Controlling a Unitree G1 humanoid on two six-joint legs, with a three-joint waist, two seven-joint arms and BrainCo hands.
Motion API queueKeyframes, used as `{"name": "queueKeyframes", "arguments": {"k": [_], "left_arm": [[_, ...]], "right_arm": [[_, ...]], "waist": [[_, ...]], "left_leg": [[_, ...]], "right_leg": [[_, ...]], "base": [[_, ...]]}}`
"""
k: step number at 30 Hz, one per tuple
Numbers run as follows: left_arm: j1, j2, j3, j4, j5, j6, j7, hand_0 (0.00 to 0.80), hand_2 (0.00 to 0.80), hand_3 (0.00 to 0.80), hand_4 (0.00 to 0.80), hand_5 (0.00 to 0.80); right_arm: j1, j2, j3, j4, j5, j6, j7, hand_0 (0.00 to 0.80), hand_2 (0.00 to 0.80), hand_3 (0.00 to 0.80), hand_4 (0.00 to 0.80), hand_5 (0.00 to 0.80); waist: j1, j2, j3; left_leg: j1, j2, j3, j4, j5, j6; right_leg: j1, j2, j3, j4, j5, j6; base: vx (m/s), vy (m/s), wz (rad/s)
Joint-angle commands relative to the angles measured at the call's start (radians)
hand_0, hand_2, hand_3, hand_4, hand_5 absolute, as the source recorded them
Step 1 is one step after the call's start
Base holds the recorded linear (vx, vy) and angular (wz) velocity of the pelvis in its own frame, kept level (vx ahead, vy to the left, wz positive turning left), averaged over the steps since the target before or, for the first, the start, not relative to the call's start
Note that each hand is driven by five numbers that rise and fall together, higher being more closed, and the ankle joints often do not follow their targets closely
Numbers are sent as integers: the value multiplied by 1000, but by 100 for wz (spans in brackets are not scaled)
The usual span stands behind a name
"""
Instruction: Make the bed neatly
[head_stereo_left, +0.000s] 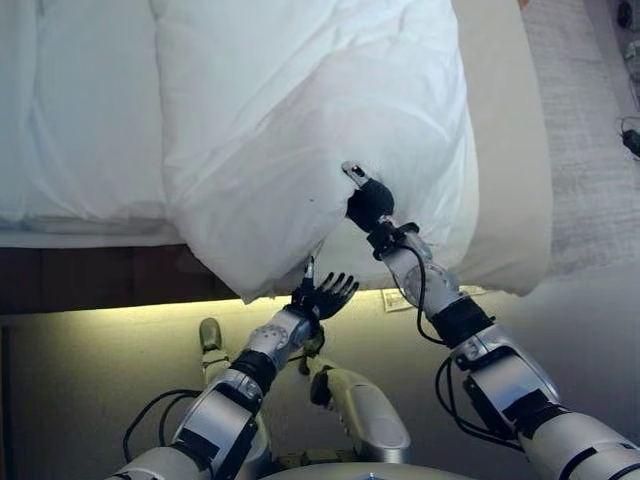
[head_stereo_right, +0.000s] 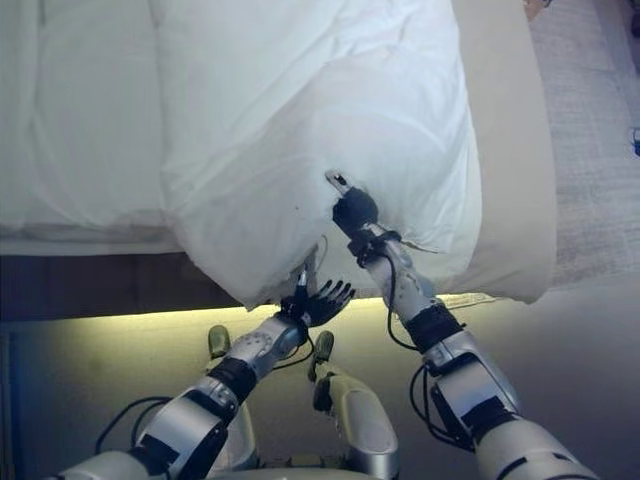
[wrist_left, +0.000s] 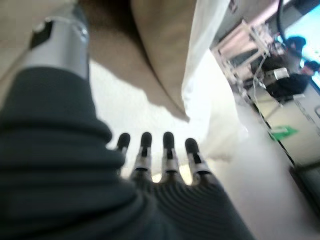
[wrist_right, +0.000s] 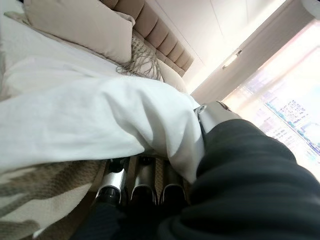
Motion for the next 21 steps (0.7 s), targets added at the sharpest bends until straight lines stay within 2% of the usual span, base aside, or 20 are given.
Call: {"name": "queueKeyframes", "arguments": {"k": [1,5,11,16,21], "left_arm": [[-71,-116,-16,-58,-31,-61,-132,0,0,0,0,0],[-104,-125,37,-102,-31,-133,-310,0,0,0,0,0],[-141,-148,88,-179,-31,-259,-430,0,0,0,0,0],[-151,-168,100,-278,-31,-424,-452,0,0,0,0,0],[-136,-188,87,-347,-31,-537,-434,0,0,0,0,0]], "right_arm": [[-38,15,-8,-235,-11,-22,74,800,800,800,800,800],[-3,1,-18,-262,-32,-3,95,800,800,800,800,800],[22,7,-30,-253,-9,2,106,800,800,800,800,800],[29,18,-31,-233,4,-10,113,800,800,800,800,800],[39,27,-25,-208,20,-29,116,800,800,800,800,800]], "waist": [[-22,-22,-34],[-32,-33,-31],[-32,-53,-38],[-20,-70,-39],[-6,-84,-41]], "left_leg": [[-26,8,-11,39,-57,-12],[-37,11,-14,33,-55,-15],[-33,11,-19,9,-53,-18],[-36,12,-30,-2,-55,-17],[-27,15,-36,-18,-60,-16]], "right_leg": [[-51,-77,37,141,-107,88],[-68,-75,32,151,-115,89],[-68,-71,19,144,-119,91],[-64,-72,3,135,-118,94],[-45,-74,-13,117,-114,101]], "base": [[0,0,0],[0,0,0],[0,0,0],[-7,-18,4],[1,-43,9]]}}
